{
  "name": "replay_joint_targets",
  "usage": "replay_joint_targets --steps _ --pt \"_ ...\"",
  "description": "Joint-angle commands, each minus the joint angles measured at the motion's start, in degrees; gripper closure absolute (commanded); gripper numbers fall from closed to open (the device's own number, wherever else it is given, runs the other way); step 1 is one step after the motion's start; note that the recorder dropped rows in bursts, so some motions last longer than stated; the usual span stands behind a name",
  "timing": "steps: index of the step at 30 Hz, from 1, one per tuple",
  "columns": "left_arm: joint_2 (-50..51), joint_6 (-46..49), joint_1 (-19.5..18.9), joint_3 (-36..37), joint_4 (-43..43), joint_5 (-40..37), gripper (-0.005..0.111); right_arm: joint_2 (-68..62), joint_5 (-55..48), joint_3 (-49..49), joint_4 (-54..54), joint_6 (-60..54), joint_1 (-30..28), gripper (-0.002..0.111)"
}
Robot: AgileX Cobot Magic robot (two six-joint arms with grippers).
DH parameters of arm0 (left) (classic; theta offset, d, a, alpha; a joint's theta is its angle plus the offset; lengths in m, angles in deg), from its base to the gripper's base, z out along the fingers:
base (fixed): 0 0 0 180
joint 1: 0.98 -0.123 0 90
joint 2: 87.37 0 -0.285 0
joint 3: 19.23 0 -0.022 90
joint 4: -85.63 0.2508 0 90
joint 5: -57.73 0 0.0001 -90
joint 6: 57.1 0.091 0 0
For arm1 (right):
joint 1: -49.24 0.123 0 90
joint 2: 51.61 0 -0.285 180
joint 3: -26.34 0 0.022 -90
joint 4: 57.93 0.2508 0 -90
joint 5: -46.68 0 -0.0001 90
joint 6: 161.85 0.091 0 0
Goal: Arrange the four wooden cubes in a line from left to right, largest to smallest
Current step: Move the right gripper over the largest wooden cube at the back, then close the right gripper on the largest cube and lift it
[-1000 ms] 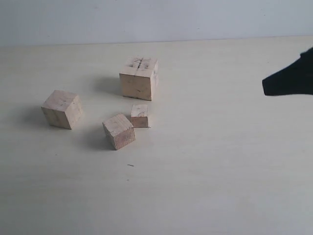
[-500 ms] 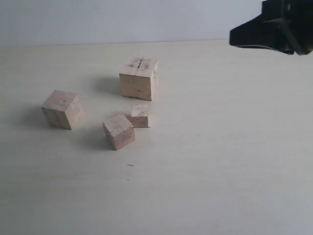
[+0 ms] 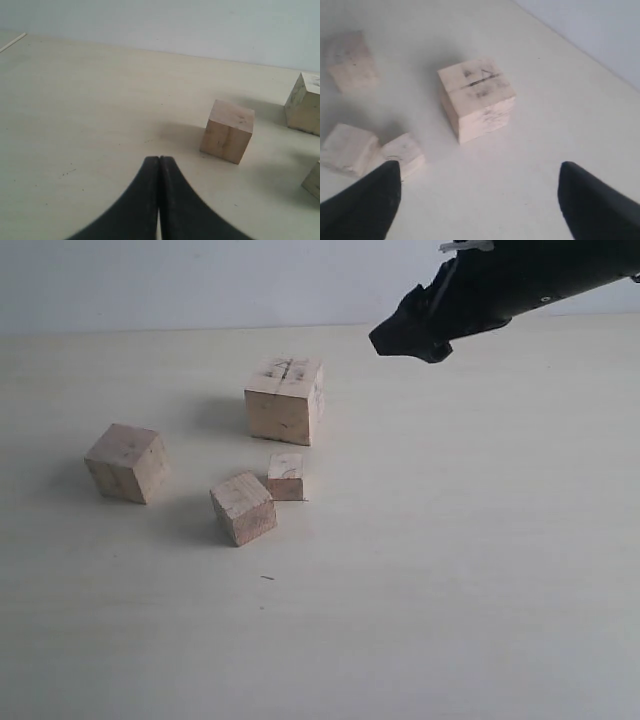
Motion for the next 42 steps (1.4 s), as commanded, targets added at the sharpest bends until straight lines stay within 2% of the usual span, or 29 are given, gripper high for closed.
replay_joint_targets --steps 1,14,19,28,42 --pt "-0.2 -0.2 0.4 0.0 0.3 0.4 0.107 -6.6 3.5 -3.8 0.1 -0.9 0.1 0.012" --pt "-0.2 -0.2 0.4 0.0 0.3 0.4 0.107 -23.6 1.2 -17.3 7.6 -16.0 3.6 0.010" --pt "-0.2 -0.2 0.4 0.0 0.3 0.4 0.107 -30.4 -4.7 -24.9 10.1 -24.8 5.7 0.010" --pt "-0.2 -0.2 0.4 0.0 0.3 0.4 0.107 -38.0 -2.5 -32.1 9.8 -25.3 5.7 0.010" --pt "-0.2 -0.2 0.4 0.0 0.3 0.4 0.107 -42.6 0.2 -32.2 11.0 -26.2 5.7 0.011"
